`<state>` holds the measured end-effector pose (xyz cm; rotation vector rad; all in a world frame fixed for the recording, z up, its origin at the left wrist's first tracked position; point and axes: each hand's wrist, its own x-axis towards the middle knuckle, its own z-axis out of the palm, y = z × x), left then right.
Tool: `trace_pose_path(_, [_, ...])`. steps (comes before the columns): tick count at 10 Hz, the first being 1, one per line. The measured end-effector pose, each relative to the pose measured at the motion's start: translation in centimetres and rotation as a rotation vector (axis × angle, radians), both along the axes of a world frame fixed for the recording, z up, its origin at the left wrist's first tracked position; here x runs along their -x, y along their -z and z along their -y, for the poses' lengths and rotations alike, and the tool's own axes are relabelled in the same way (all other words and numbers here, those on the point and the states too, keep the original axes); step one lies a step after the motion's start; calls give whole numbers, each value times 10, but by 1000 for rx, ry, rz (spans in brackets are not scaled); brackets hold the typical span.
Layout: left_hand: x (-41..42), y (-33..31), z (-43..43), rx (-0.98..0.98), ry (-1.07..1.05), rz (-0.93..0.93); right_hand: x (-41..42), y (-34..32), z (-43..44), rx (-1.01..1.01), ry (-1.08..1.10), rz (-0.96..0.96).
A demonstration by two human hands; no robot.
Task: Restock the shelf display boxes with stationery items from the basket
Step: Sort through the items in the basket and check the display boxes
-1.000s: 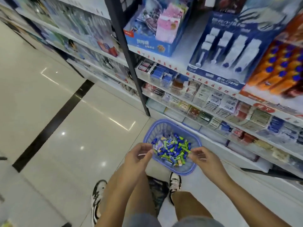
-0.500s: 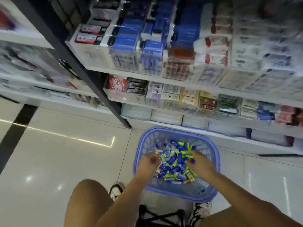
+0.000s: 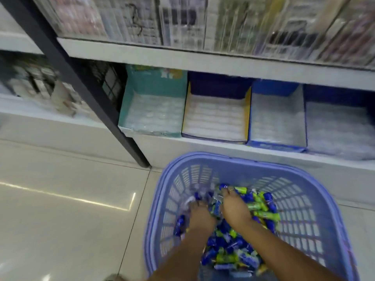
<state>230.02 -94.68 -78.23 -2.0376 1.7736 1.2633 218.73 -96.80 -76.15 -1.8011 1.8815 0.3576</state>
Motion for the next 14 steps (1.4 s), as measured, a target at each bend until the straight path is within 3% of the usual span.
trace_pose_path(2, [-11, 9, -2, -15, -92, -52, -15, 5, 9, 46, -88, -202])
trace_pose_path(3, [-18, 3, 3, -35, -192, -170, -17, 7, 18, 54, -143, -233])
trace_pose_path(4, [-22, 0, 6, -81, -309, -291, -17, 9, 24, -66, -103, -161])
trace_pose_path(5, [-23, 11, 10, -69, -362, -324, -16, 18, 27, -125, 163, 139])
trace_pose_path(6, [-12, 21, 12, 32, -428, -265, -21, 25, 32, -143, 335, 279])
trace_pose_path(7, [-11, 40, 13, 39, -585, -389, -31, 32, 42, -265, 537, 475])
trace_pose_path(8, [-7, 48, 13, -15, -761, -517, -35, 36, 54, -431, 1034, 1023])
trace_pose_path(9, [-6, 44, 15, -46, -847, -583, -28, 30, 63, -568, 1275, 1275])
trace_pose_path(11, [-14, 45, 21, -84, -787, -551, -16, 14, 66, -845, 1093, 1517])
trace_pose_path(12, [-12, 42, 20, -74, -801, -597, -10, 21, 62, -781, 955, 1506])
trace_pose_path(13, [-10, 36, 20, -134, -967, -689, 1, 27, 52, -223, 253, 794])
trace_pose_path(14, [-15, 34, 22, -174, -954, -737, 17, 43, 34, 45, -519, 184])
